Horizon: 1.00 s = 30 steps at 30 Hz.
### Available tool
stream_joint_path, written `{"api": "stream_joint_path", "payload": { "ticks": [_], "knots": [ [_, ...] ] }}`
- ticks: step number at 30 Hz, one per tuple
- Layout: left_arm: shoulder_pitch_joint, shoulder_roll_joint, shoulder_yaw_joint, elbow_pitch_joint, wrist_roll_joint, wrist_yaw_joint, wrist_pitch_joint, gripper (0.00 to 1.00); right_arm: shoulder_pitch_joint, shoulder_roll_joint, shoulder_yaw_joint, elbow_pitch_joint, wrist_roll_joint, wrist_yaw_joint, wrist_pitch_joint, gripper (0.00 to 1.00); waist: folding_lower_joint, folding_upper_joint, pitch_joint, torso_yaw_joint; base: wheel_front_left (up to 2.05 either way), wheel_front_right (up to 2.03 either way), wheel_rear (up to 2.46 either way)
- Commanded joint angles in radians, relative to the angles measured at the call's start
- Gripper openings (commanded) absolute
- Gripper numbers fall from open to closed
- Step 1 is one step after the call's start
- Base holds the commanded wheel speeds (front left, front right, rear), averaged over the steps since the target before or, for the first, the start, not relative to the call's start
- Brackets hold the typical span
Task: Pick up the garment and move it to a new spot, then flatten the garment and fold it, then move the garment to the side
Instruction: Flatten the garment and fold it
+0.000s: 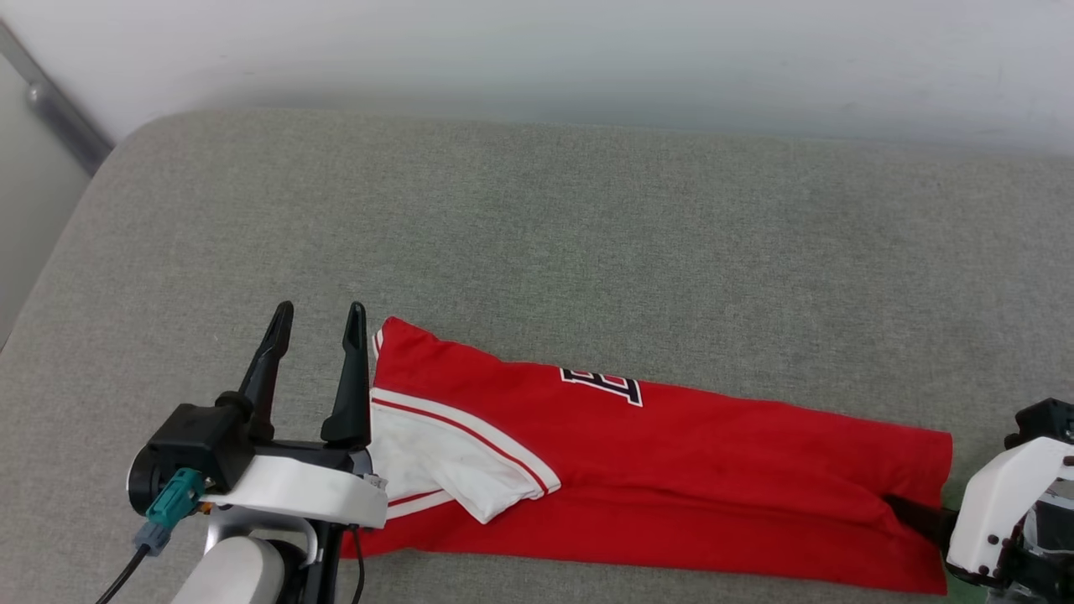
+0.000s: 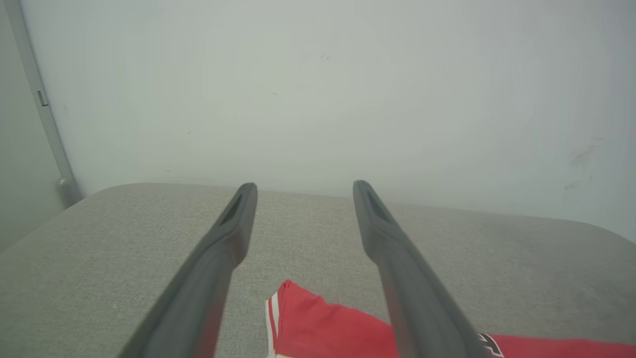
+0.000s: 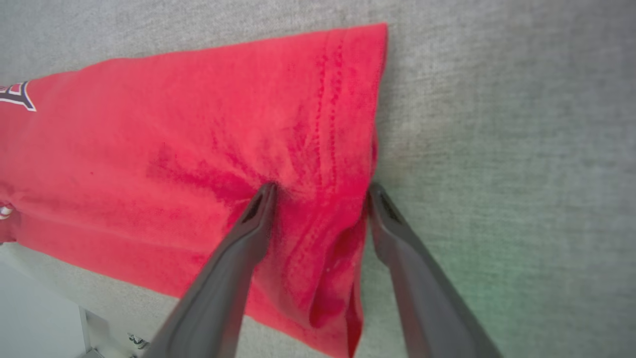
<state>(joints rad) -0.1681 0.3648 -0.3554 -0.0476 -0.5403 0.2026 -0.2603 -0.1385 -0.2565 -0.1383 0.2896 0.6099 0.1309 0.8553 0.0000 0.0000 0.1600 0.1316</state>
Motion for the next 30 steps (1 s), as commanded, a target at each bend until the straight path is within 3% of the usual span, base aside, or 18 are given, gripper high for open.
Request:
{"api": "stream_joint_path", "payload": {
  "ticks": [1,14,19,25,28,30],
  "knots": [
    [0.003,-0.002,-0.003,0.000,0.005,-0.004,-0.006,1.00,0.020,0.042,0.039,0.045,0.016,0.000,0.024,0.00,0.0000,0.0000,-0.006,-0.005,0.00,0.00,0.00],
    [0.045,0.025,-0.013,0.024,-0.001,0.010,0.034,1.00,-0.035,-0.076,0.103,0.001,0.058,0.000,-0.069,0.00,0.0000,0.0000,-0.099,-0.060,0.00,0.00,0.00],
    [0.070,0.033,-0.015,0.027,-0.004,0.020,0.043,1.00,-0.025,-0.101,0.018,0.028,0.036,-0.001,-0.070,0.00,0.0000,0.0000,-0.132,-0.091,0.00,0.00,0.00],
    [0.084,0.042,-0.014,0.010,-0.009,0.024,0.048,1.00,-0.027,-0.106,-0.159,0.048,-0.007,-0.001,-0.047,0.00,0.0000,0.0000,-0.141,-0.109,0.00,0.00,0.00],
    [0.087,0.047,-0.011,0.004,-0.010,0.026,0.051,1.00,-0.045,-0.077,-0.216,0.043,0.000,0.000,-0.024,0.00,0.0000,0.0000,-0.141,-0.116,0.00,0.00,0.00],
    [0.088,0.048,-0.012,0.002,-0.011,0.029,0.052,1.00,-0.064,-0.017,-0.247,0.037,0.055,0.000,0.016,0.00,0.0000,0.0000,-0.142,-0.119,0.00,0.00,0.00]
  ]
}}
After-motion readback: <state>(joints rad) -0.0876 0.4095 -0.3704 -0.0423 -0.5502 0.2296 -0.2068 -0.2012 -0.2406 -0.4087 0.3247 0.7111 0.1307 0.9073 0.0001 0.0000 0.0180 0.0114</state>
